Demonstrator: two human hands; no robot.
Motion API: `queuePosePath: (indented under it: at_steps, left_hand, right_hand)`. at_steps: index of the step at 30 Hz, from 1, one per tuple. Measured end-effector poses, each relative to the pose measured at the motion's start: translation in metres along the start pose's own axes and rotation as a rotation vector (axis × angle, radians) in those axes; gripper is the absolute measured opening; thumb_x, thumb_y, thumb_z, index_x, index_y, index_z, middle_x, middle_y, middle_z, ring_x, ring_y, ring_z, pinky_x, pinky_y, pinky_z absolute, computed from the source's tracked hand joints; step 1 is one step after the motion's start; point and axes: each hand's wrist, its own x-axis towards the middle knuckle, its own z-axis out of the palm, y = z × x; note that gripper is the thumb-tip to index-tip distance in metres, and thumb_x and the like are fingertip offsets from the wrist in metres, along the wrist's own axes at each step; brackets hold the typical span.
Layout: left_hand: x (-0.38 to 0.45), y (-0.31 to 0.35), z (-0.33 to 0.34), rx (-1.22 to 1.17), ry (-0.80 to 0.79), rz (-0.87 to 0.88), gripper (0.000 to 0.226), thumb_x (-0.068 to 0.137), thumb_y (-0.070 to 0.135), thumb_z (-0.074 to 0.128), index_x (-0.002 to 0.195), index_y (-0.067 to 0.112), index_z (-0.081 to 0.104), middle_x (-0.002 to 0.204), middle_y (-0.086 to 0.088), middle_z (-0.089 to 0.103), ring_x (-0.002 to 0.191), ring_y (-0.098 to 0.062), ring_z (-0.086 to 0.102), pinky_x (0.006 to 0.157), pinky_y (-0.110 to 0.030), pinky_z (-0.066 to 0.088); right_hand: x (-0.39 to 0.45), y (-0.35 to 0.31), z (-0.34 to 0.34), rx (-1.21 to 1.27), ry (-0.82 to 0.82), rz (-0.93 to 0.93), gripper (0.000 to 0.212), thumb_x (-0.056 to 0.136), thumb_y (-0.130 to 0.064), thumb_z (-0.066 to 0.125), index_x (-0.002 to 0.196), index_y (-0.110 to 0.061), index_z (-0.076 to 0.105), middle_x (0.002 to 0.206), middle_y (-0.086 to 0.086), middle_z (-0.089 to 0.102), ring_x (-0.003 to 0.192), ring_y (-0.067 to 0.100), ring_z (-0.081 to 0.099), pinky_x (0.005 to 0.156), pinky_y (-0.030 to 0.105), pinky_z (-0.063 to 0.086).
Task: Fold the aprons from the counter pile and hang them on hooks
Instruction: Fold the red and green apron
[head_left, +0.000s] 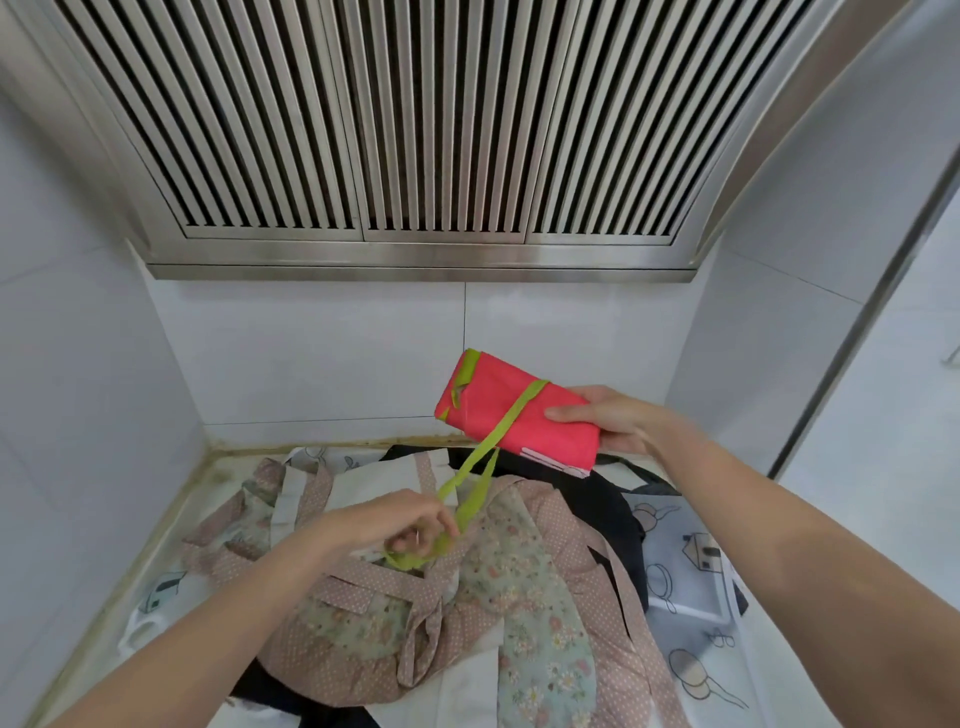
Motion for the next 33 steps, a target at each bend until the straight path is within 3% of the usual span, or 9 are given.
queuePosePath:
  at_steps: [2,4,7,10,14,25,28,31,33]
  left_hand:
    - [-0.002,-0.008,-0.013,-0.270,-0.193,0.051,0.045,0.087,0.029,0.062,0.130,0.021,0.050,0.112,-0.008,0.067,0.096,-0.026,0.063,0.084,-0.029,0.051]
    - [-0.007,-0.003,-0.031,-0.560,-0.241,0.150,0.073,0.071,0.045,0.078,0.134,0.024,0.048,0.133,-0.015,0.055,0.121,-0.032,0.054,0.096,-0.036,0.048]
    - [-0.013,0.016,-0.050,-0.744,-0.156,0.266,0.074,0.047,0.055,0.087,0.109,0.019,0.072,0.117,-0.018,0.065,0.103,-0.029,0.065,0.083,-0.034,0.055]
    - [-0.017,0.048,-0.052,-0.444,-0.132,0.248,0.069,0.055,0.060,0.080,0.114,0.026,0.068,0.121,-0.008,0.064,0.108,-0.023,0.063,0.092,-0.036,0.050]
    - [-0.011,0.086,-0.048,-0.008,-0.064,0.121,0.050,0.082,0.018,0.068,0.126,0.027,0.046,0.120,-0.008,0.063,0.106,-0.022,0.064,0.094,-0.037,0.051]
    - [0.005,0.094,-0.043,0.044,-0.058,0.110,0.033,0.085,0.008,0.066,0.115,0.018,0.059,0.116,-0.007,0.066,0.105,-0.025,0.064,0.094,-0.039,0.051]
    - [0.009,0.100,-0.048,0.143,0.074,0.117,0.035,0.083,0.009,0.069,0.114,0.022,0.059,0.112,-0.008,0.067,0.102,-0.027,0.065,0.092,-0.041,0.052]
    - [0.009,0.101,-0.066,0.038,0.310,0.112,0.025,0.083,0.004,0.068,0.100,0.022,0.062,0.108,-0.014,0.067,0.091,-0.031,0.066,0.084,-0.042,0.056]
    - [0.007,0.099,-0.084,-0.100,0.452,0.116,0.020,0.084,0.003,0.067,0.095,0.018,0.062,0.107,-0.018,0.065,0.084,-0.031,0.064,0.084,-0.043,0.054]
  right_hand:
    - [-0.006,-0.018,0.004,-0.088,-0.095,-0.017,0.048,0.068,-0.020,0.073,0.112,-0.016,0.057,0.105,0.004,0.068,0.088,0.014,0.069,0.073,0.025,0.057]
    - [-0.010,-0.034,0.009,-0.218,-0.165,-0.009,0.036,0.080,-0.011,0.066,0.115,-0.016,0.057,0.105,0.001,0.068,0.088,0.011,0.069,0.076,0.023,0.056]
    - [-0.014,-0.050,0.019,-0.438,-0.235,0.016,0.028,0.089,-0.006,0.059,0.114,-0.017,0.058,0.107,-0.001,0.067,0.093,0.012,0.066,0.082,0.024,0.054]
    - [-0.015,-0.058,0.037,-0.644,-0.284,0.009,0.025,0.087,-0.006,0.064,0.109,-0.016,0.061,0.102,-0.003,0.067,0.089,0.011,0.065,0.079,0.022,0.054]
    - [-0.015,-0.064,0.060,-0.882,-0.271,-0.061,0.020,0.082,-0.011,0.072,0.099,-0.019,0.067,0.092,-0.007,0.068,0.080,0.006,0.065,0.072,0.020,0.053]
    - [-0.019,-0.068,0.062,-0.900,-0.217,-0.106,0.020,0.081,-0.017,0.073,0.099,-0.019,0.065,0.093,-0.007,0.067,0.082,0.008,0.065,0.070,0.019,0.054]
    - [-0.015,-0.063,0.061,-0.941,-0.065,-0.186,0.033,0.082,-0.023,0.073,0.111,-0.014,0.060,0.104,-0.002,0.062,0.091,0.014,0.061,0.075,0.024,0.053]
    - [-0.008,-0.053,0.056,-0.709,0.330,-0.321,0.054,0.082,-0.034,0.072,0.124,-0.010,0.048,0.121,0.003,0.050,0.104,0.017,0.050,0.086,0.029,0.044]
    - [-0.007,-0.046,0.056,-0.537,0.336,-0.239,0.059,0.081,-0.045,0.069,0.122,-0.007,0.050,0.124,0.002,0.051,0.110,0.016,0.049,0.095,0.029,0.041]
